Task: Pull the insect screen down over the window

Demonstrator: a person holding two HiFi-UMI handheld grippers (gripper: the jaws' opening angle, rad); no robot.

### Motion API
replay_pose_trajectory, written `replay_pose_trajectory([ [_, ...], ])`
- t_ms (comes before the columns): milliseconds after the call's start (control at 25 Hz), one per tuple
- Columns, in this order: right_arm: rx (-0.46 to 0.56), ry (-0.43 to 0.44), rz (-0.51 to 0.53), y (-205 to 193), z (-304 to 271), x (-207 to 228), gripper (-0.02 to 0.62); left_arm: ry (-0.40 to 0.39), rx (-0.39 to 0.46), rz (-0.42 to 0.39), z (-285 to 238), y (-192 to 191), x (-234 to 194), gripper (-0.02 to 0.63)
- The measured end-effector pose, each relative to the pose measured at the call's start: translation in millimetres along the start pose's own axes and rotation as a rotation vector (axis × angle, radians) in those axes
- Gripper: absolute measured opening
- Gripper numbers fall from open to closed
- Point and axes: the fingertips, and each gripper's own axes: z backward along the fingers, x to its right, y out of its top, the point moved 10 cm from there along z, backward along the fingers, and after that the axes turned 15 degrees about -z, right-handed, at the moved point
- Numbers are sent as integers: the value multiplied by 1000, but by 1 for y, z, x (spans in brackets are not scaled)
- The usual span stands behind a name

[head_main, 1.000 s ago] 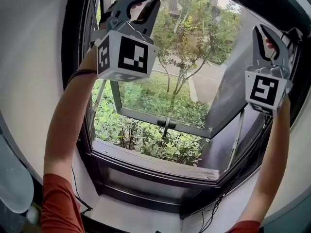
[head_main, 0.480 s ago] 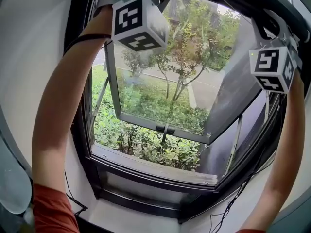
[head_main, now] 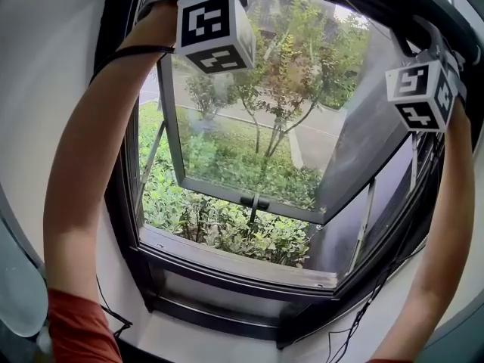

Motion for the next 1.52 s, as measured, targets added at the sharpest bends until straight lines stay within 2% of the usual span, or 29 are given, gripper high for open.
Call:
replay_pose_trajectory([
  [320,12,4,-25,5,0,3,158,51,20,23,0,0,-2,175],
  [400,17,5,-28,4,0,4,158,34,13,30,-4,2,-5,175],
  [600,22,12,-11,3,0,3,158,-35,-40,-50,-14,9,-6,178],
  [760,14,22,28,4,1,1,158,-5,-61,-113,-12,9,-1,178],
  [960,-5,46,71,3,3,-5,158,1,-50,-122,-5,8,3,173],
  [1520,-3,105,54,-11,32,-30,158,-52,-3,-100,28,10,25,169],
])
